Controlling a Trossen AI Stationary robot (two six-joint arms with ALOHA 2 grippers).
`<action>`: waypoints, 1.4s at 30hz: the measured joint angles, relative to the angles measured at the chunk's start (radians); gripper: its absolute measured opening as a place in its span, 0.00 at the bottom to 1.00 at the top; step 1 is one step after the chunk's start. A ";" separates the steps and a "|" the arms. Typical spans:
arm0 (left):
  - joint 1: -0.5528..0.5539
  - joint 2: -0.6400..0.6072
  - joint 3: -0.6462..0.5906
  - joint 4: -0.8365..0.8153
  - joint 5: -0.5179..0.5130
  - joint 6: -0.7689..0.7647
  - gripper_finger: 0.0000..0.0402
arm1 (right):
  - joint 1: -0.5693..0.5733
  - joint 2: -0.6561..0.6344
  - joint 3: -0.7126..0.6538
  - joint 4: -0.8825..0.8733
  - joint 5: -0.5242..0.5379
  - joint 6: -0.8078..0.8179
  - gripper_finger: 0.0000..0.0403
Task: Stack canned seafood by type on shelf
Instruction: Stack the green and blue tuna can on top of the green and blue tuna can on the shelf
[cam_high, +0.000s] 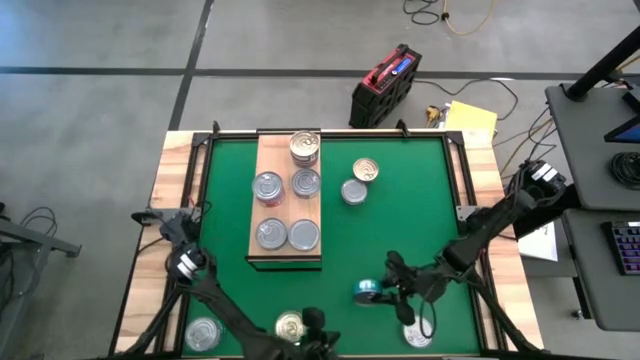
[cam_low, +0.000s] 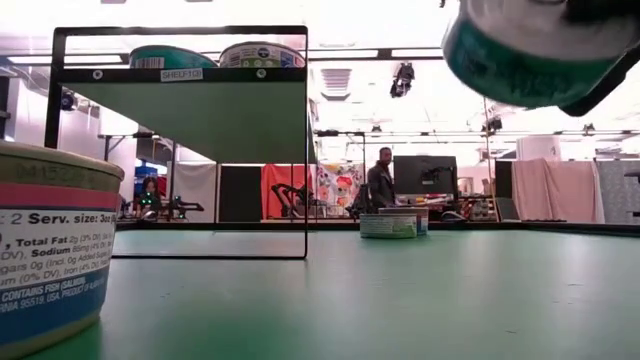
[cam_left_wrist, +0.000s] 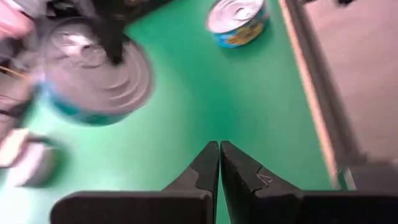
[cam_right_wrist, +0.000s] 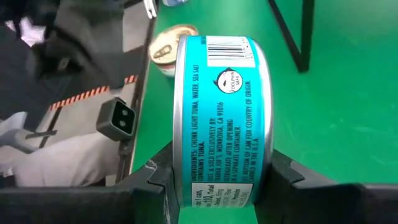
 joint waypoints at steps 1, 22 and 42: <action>-0.011 -0.006 0.014 -0.048 -0.022 0.000 0.00 | 0.005 0.003 0.000 0.014 0.010 -0.008 0.32; 0.021 -0.122 0.010 0.341 0.346 0.669 0.00 | 0.009 0.058 0.000 0.258 0.013 -0.196 0.32; 0.107 -0.755 -0.796 0.675 0.363 0.611 0.00 | -0.055 0.058 0.000 0.234 0.003 -0.229 0.32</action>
